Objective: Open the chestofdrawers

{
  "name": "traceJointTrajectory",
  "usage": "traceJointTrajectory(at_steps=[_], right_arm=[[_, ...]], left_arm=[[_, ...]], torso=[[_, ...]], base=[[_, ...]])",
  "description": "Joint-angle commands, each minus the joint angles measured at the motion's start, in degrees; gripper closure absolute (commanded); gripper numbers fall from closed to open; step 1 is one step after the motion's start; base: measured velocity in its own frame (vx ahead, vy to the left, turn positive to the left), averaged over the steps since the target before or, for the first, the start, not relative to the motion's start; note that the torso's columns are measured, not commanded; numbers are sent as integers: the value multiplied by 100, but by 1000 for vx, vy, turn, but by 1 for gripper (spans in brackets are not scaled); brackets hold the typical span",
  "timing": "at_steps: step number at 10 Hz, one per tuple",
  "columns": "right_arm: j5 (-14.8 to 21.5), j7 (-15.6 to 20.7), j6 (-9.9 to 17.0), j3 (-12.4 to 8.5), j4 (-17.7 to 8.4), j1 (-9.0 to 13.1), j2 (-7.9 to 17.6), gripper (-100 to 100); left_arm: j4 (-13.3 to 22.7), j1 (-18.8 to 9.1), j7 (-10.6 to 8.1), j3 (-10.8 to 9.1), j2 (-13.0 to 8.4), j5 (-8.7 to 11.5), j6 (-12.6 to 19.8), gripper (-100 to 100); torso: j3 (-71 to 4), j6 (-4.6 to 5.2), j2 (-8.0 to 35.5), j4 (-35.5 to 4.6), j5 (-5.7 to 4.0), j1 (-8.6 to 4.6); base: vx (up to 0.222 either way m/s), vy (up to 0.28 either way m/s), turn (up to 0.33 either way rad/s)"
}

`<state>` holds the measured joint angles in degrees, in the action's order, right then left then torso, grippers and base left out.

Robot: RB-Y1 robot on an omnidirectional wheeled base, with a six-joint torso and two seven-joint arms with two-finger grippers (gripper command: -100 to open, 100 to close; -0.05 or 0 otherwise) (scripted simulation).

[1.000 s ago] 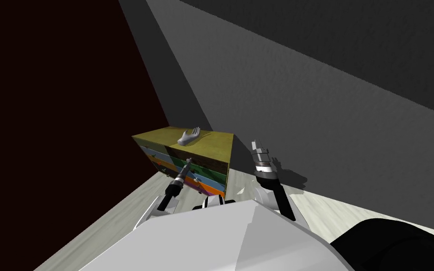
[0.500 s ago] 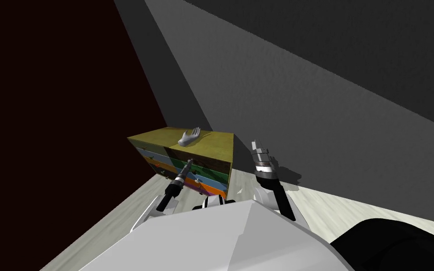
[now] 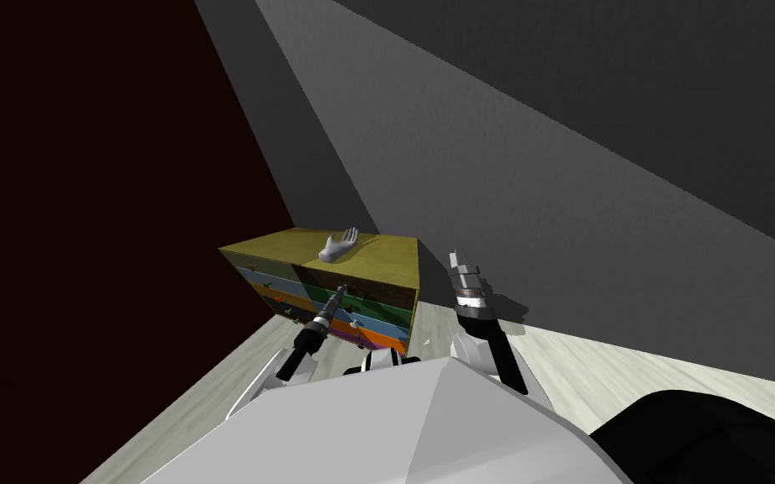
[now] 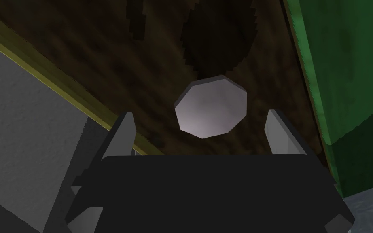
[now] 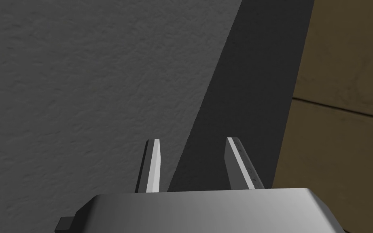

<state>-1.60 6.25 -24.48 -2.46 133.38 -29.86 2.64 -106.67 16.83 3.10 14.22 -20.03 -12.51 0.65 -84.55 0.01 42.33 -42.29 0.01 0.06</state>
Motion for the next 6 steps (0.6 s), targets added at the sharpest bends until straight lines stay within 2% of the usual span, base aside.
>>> traceJointTrajectory(at_steps=[1, 3, 5, 6], right_arm=[[0, 0, 0, 0, 0, 0, 0, 0], [0, 0, 0, 0, 0, -1, 0, 0], [0, 0, 0, 0, 0, -1, 0, 0], [0, 0, 0, 0, 0, -1, -1, 0]], left_arm=[[-291, 71, -134, 158, -153, 50, 305, -100], [-477, 123, -223, 268, -256, 86, 509, -100], [-426, 101, -200, 237, -229, 77, 462, -100], [-425, 101, -199, 236, -229, 76, 460, 100]], torso=[[0, -1, -1, 0, 2, 2], [-7, -1, -11, 3, 0, -3], [-2, -2, -3, 1, -4, -20], [0, -1, 0, 0, -7, -26]], base=[[10, 82, -89], [22, 93, -78], [6, 28, -8], [0, 0, 0]])
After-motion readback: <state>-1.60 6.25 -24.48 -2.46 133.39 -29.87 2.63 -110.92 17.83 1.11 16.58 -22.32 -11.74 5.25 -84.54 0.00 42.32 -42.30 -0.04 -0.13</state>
